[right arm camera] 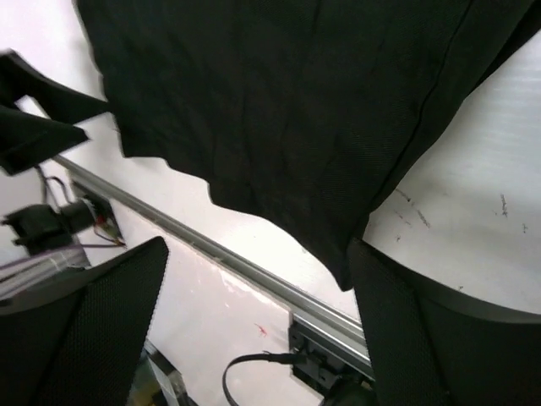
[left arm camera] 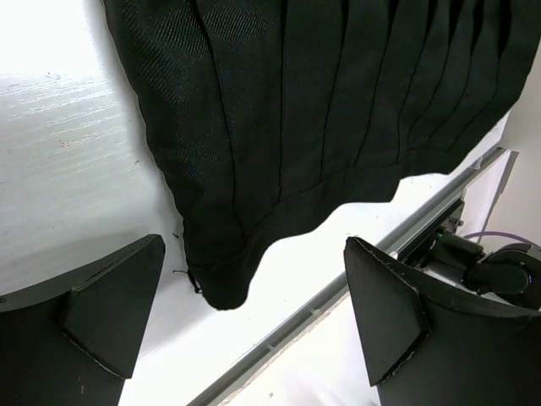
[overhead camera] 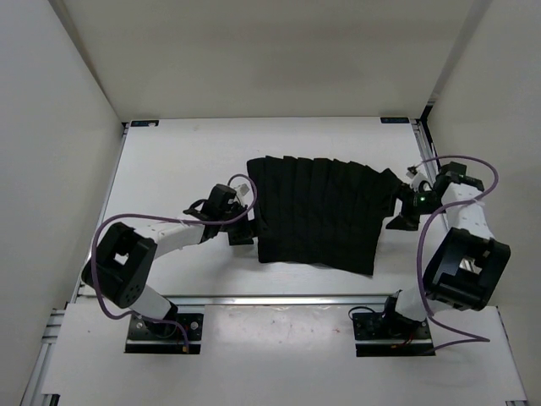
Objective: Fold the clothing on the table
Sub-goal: Flatten the skirt out
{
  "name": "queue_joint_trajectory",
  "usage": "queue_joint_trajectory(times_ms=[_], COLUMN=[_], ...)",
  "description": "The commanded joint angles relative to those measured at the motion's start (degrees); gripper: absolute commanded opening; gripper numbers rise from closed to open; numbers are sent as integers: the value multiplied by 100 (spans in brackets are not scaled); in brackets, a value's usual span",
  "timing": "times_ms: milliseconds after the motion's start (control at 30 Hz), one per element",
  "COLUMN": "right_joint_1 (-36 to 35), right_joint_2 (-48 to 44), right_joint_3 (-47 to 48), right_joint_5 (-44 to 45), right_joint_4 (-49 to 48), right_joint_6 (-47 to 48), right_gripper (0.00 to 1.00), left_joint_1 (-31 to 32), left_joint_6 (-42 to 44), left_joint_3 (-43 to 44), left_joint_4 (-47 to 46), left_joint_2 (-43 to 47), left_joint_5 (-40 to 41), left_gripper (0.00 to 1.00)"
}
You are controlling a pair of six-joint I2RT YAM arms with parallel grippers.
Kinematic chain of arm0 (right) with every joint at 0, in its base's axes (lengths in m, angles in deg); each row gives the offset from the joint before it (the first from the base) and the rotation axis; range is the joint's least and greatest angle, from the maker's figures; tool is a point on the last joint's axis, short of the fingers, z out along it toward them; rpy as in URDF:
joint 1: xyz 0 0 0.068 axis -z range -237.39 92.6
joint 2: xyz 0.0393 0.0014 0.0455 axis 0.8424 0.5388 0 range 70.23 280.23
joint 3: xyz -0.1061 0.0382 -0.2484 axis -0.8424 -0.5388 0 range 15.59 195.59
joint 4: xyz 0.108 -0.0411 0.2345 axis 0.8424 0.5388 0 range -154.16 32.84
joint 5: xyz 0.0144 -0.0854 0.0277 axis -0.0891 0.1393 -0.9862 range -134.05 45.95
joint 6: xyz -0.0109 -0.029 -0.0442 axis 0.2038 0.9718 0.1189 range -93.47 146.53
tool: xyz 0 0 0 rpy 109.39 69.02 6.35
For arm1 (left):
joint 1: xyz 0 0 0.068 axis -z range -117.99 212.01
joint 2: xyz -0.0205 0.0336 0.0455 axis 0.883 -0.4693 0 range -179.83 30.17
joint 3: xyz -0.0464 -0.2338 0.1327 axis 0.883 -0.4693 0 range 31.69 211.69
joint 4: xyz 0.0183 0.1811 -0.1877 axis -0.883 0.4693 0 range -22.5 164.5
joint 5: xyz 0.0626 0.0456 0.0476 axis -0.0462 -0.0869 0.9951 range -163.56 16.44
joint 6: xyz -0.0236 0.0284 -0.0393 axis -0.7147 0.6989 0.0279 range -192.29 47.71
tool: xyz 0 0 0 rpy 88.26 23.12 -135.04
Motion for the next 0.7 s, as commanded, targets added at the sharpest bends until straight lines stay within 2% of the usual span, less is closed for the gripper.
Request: queue_joint_trajectory(times_ms=[0, 33, 67, 133, 200, 267, 367, 500, 567, 667], right_joint_1=[401, 559, 621, 561, 526, 438, 122, -370, -607, -897], right_joint_2=[-93, 90, 284, 758, 1144, 1514, 2015, 2412, 2613, 2939], right_joint_3=[55, 91, 222, 590, 976, 1539, 2593, 3070, 3237, 3369], right_joint_5=[-582, -873, -911, -615, -577, -656, -648, -323, 132, 791], right_joint_4=[-240, -363, -408, -505, -470, -365, -198, -285, -320, -320], right_joint_6=[-317, -319, -371, -328, -267, -240, -135, -196, -161, -47], right_gripper=[88, 78, 72, 42, 23, 11, 0, 2, 6, 5], left_joint_1=[-44, -35, -26, -17, -9, 8, -35, -27, -53, -79], left_joint_6=[-31, -67, -102, -137, -163, -147, -260, -296, -331, -401], left_joint_3=[-186, -257, -301, -293, -284, -162, 5, 234, 322, 419], left_joint_4=[-208, -305, -349, -454, -525, -517, -710, -824, -850, -947], left_joint_2=[268, 330, 348, 357, 287, 252, 120, 41, -90, -188], left_joint_5=[-134, -135, -143, -239, -301, -363, -371, -415, -372, -354], left_gripper=[99, 99, 99, 99, 99, 98, 99, 99, 99, 99])
